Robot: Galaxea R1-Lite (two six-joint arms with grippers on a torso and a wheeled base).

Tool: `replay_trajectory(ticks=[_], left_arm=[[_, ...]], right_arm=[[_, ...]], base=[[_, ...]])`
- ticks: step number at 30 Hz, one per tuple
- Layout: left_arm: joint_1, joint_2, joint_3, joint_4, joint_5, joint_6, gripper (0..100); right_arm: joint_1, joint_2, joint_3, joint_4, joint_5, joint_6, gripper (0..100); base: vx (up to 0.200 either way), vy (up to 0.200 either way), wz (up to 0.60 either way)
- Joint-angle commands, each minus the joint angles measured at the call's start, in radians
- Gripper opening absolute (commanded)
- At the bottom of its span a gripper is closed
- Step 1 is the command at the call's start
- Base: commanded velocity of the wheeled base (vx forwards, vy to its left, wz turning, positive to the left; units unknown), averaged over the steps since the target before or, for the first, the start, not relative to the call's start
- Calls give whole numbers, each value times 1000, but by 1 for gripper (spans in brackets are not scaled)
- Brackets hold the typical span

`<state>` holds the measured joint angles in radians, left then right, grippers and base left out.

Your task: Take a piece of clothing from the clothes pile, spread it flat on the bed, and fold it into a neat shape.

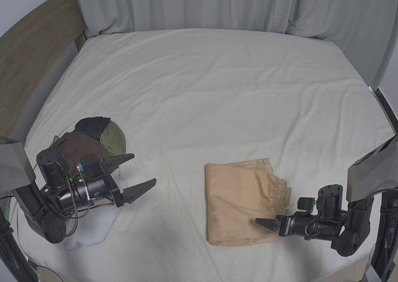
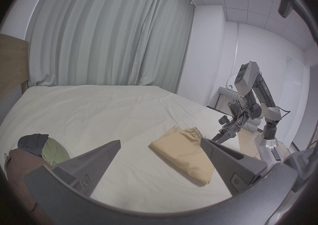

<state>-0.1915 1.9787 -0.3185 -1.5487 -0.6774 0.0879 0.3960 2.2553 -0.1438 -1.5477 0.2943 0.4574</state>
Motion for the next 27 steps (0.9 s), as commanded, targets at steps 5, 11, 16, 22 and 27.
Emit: replay_trajectory(ticks=[5,11,16,22,27], left_arm=[[21,-9,7,-1,-4,1,100],[20,-8,7,-1,-2,1,100],[20,-8,7,-1,-2,1,100],[20,-9,13,-1,-2,1,100],[14,-6,15,-1,-2,3,100]], right_arm=[[-5,95,-5,1,0,0,100],[0,96,-5,1,0,-2,100],[3,92,-16,0,2,-2,100],[-8,-5,-135,0,0,3,100],[-48,-7,-204,0,-4,7,100]], base=[[0,0,0],[0,0,0],[0,0,0],[0,0,0],[0,0,0]])
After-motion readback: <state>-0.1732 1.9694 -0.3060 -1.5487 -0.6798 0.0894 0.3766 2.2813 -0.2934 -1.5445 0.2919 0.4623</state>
